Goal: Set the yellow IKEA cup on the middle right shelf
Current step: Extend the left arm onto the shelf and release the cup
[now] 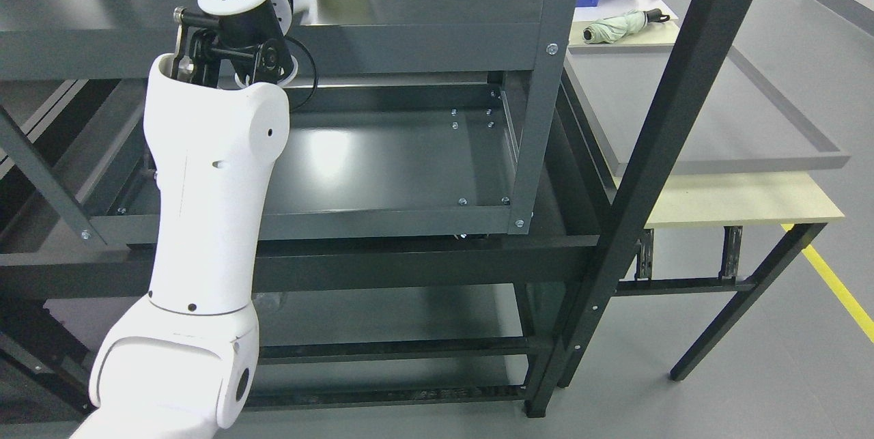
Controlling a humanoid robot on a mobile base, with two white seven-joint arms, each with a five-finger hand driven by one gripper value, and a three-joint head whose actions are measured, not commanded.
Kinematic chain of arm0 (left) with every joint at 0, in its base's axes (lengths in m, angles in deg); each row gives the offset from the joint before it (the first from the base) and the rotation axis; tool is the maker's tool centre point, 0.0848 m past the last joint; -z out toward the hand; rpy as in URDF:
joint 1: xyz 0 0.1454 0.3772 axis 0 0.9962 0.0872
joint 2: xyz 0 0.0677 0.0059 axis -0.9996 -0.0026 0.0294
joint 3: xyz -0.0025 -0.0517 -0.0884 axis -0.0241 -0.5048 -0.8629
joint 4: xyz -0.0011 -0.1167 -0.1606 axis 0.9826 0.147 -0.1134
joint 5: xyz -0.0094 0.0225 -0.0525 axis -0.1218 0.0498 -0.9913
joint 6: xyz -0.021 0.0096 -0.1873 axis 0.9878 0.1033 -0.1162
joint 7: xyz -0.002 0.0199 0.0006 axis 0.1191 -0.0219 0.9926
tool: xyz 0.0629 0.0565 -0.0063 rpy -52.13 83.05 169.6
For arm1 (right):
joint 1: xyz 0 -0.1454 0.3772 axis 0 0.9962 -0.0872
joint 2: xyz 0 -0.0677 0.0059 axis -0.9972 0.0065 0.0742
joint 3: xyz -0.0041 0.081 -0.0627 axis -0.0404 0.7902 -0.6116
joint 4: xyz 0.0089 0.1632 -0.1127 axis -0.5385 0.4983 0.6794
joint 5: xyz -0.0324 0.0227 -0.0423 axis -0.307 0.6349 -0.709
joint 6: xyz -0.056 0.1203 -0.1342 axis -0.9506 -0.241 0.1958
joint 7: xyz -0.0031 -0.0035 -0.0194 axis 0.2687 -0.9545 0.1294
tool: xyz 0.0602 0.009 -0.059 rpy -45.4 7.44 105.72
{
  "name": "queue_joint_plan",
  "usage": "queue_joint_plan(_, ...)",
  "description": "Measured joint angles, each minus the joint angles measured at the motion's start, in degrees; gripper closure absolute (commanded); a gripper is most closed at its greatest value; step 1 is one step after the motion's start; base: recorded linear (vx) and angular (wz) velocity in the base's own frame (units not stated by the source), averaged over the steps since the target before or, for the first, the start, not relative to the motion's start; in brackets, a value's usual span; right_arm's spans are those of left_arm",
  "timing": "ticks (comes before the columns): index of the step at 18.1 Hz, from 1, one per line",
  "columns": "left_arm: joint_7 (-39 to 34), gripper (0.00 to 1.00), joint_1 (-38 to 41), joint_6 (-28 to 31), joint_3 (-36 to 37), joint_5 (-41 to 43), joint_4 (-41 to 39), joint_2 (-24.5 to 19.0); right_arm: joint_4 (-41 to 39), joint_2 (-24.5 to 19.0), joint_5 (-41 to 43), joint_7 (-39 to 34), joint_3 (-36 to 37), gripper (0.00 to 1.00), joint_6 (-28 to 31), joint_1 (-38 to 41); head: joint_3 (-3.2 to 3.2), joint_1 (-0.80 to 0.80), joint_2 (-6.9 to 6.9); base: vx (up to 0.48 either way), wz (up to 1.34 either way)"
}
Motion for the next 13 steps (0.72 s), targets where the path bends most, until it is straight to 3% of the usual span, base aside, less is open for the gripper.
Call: queue_joint_plan(13, 0.3, 0.01, 1.4, 0.5, 0.6, 0.4, -4.6, 0.0, 0.0, 0.0, 0.0, 0.0, 0.0, 0.01, 0.0, 0.0, 0.0, 0.0, 0.0, -0.065, 0.1)
